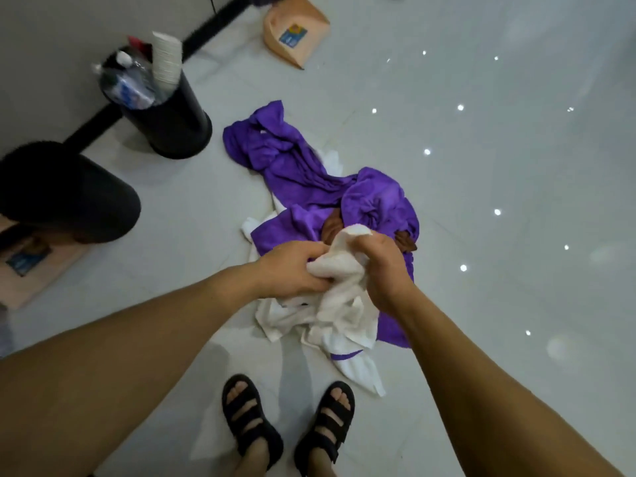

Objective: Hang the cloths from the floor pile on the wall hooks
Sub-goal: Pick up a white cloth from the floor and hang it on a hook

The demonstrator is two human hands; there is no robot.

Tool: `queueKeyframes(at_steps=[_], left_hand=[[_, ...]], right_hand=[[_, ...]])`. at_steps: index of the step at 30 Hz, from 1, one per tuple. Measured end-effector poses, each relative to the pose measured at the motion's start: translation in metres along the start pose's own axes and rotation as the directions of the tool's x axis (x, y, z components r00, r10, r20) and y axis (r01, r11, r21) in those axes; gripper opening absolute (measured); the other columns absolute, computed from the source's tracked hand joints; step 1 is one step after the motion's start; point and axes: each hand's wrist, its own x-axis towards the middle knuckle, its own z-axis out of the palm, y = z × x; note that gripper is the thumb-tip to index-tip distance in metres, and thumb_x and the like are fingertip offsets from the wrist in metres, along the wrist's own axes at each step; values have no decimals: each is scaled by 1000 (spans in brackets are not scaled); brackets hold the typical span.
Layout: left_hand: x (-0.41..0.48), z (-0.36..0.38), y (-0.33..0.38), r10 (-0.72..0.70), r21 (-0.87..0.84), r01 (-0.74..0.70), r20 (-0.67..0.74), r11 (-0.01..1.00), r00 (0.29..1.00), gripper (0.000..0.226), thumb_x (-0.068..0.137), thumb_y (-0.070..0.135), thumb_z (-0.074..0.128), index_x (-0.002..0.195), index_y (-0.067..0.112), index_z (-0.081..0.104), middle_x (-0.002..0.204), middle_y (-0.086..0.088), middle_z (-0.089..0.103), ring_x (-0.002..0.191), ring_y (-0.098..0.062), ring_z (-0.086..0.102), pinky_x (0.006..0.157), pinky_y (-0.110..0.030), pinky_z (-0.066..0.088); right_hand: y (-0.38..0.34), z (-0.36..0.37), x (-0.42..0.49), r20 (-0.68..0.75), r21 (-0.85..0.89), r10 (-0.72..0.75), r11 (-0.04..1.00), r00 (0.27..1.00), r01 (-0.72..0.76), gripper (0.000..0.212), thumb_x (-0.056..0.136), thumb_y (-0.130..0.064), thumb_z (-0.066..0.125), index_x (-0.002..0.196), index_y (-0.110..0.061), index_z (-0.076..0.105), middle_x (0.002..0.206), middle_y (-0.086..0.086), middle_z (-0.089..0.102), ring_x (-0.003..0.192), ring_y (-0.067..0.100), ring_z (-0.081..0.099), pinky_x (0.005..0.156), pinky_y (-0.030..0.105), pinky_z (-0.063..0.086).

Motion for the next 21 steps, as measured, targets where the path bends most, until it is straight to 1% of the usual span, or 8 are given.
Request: queueKeyframes(at_steps=[2, 6, 9, 11, 13, 16, 19, 21], left_hand=[[-27, -26, 39, -78, -136, 67, -78, 988, 994, 20, 66, 34, 69, 83, 22, 67, 78, 11, 69, 79, -11, 64, 69, -26, 49], [-89, -79, 106, -118, -351, 43, -195, 936, 974, 33, 68, 32, 69, 90, 8, 65, 81, -1, 66, 74, -13, 59, 70, -33, 49], [-136, -111, 148, -141, -607, 11, -167, 795, 976, 48, 73, 25, 70, 112, 1, 57, 94, -10, 65, 83, -21, 63, 72, -35, 50], [-165, -125, 171, -171, -709, 47, -105, 704, 980, 50, 75, 27, 70, 120, 10, 58, 103, -10, 69, 90, -23, 68, 73, -34, 54], [-192, -132, 191, -234, -660, 125, -80, 741, 969, 37, 82, 30, 69, 115, 17, 61, 103, -9, 72, 92, -24, 70, 71, -33, 57], [-222, -136, 212, -358, -585, 148, -261, 798, 897, 32, 87, 38, 63, 110, 15, 63, 97, -7, 73, 90, -24, 70, 80, -36, 57], [-250, -147, 226, -445, -749, -50, -445, 661, 777, 39, 89, 39, 60, 114, 10, 64, 97, -9, 74, 92, -27, 70, 89, -42, 55], [-270, -157, 237, -451, -816, -173, -466, 552, 761, 46, 84, 45, 60, 116, 12, 63, 102, -11, 74, 95, -29, 70, 91, -43, 54]], right_hand=[[-50, 1, -18, -7, -33, -19, 999, 1000, 19, 19, 70, -24, 71, 84, -11, 69, 80, 11, 70, 71, 24, 68, 61, 32, 54], [-135, 19, -52, -69, -203, -94, 976, 993, 78, 45, 64, -30, 80, 102, -10, 66, 102, 15, 71, 90, 25, 69, 78, 44, 56], [-190, 45, -77, -148, -66, -132, 990, 980, 123, 38, 70, -18, 77, 106, -12, 64, 102, 11, 72, 92, 28, 71, 82, 47, 58], [-223, 67, -92, -142, 58, -128, 989, 982, 137, 30, 76, -12, 72, 106, -13, 65, 101, 13, 72, 92, 31, 71, 83, 50, 58], [-248, 88, -106, -101, 72, -157, 984, 982, 165, 23, 82, -14, 69, 105, -18, 66, 102, 11, 72, 90, 27, 71, 80, 42, 59], [-273, 110, -126, 16, 21, -283, 959, 959, 282, 26, 87, -28, 69, 112, -23, 64, 106, 2, 69, 92, 16, 67, 71, 26, 55], [-278, 118, -148, 278, -38, -284, 951, 918, 306, 76, 73, -52, 77, 138, -28, 45, 123, -10, 59, 105, 3, 60, 81, 22, 49], [-273, 121, -164, 480, -151, -218, 934, 850, 324, 85, 65, -55, 81, 138, -29, 45, 125, -8, 60, 110, 11, 62, 88, 32, 53]])
